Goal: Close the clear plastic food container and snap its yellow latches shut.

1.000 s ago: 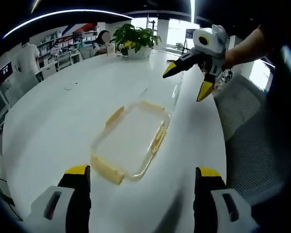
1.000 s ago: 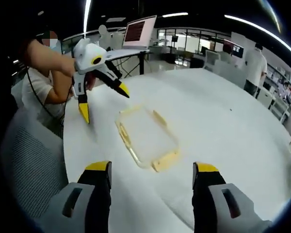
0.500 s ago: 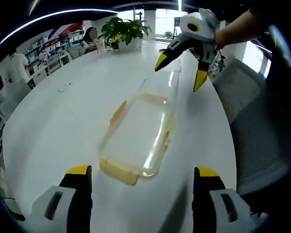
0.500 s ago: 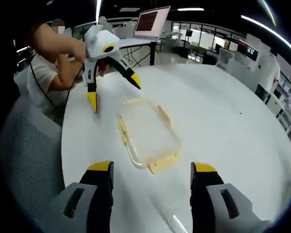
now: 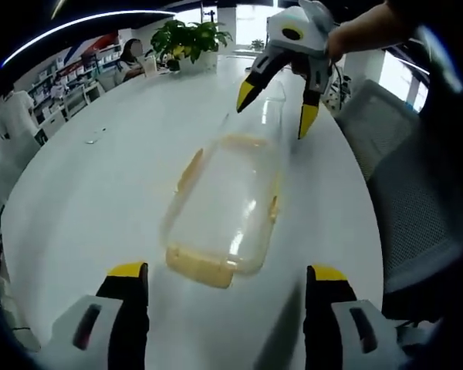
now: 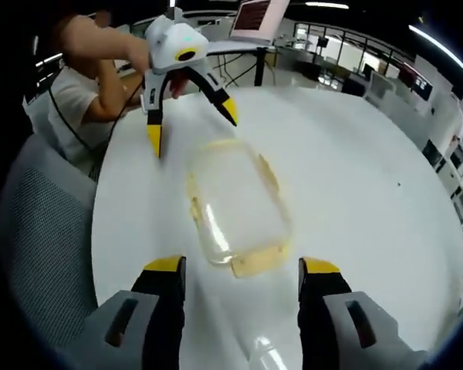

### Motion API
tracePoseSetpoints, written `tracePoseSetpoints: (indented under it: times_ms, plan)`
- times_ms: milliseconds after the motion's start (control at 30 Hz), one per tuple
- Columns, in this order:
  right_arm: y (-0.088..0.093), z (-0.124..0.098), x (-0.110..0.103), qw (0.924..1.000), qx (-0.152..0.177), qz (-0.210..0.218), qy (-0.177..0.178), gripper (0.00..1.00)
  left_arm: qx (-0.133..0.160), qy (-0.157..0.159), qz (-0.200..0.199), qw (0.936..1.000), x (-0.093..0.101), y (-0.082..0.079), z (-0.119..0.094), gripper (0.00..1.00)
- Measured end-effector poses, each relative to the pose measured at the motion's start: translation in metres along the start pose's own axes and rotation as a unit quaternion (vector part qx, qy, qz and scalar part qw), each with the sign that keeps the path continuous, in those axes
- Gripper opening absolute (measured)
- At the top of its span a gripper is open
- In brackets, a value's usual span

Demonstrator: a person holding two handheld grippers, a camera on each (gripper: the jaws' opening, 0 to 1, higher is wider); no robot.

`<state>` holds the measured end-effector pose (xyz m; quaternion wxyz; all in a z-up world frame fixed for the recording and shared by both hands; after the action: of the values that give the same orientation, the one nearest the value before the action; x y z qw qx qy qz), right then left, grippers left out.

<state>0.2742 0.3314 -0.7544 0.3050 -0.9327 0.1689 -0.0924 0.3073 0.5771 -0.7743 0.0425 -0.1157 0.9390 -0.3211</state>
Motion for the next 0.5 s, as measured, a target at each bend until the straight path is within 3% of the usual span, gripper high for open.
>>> tracePoseSetpoints:
  times_ms: [133,200,500]
  plan:
    - [0.000,0.005,0.003,0.9999,-0.007,-0.002,-0.009,0.60,-0.010,0.011,0.007,0.9999,-0.003,0.000,0.002,0.79]
    - [0.000,0.007,0.006,0.9995,-0.019,-0.024,-0.010,0.59,-0.016,0.015,0.017,0.9996,-0.004,0.000,0.003,0.79]
    - [-0.001,0.013,0.018,0.9981,-0.043,-0.038,-0.025,0.54,-0.032,0.028,0.039,0.9984,-0.011,-0.001,0.007,0.77]
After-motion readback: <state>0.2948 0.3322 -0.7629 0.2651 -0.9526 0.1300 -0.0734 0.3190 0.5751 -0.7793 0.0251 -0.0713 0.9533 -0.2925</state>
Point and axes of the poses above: the point that each gripper's makers call its tool centre point, and the gripper's own axes: z roughly forward along the fingers, x roughly to its right, y roughly out of its underside, the point moved 7 cm from there along -z, roughly backward along the fingers, and after that the axes turned 2 degrees about -z, right-handed, at the moved point
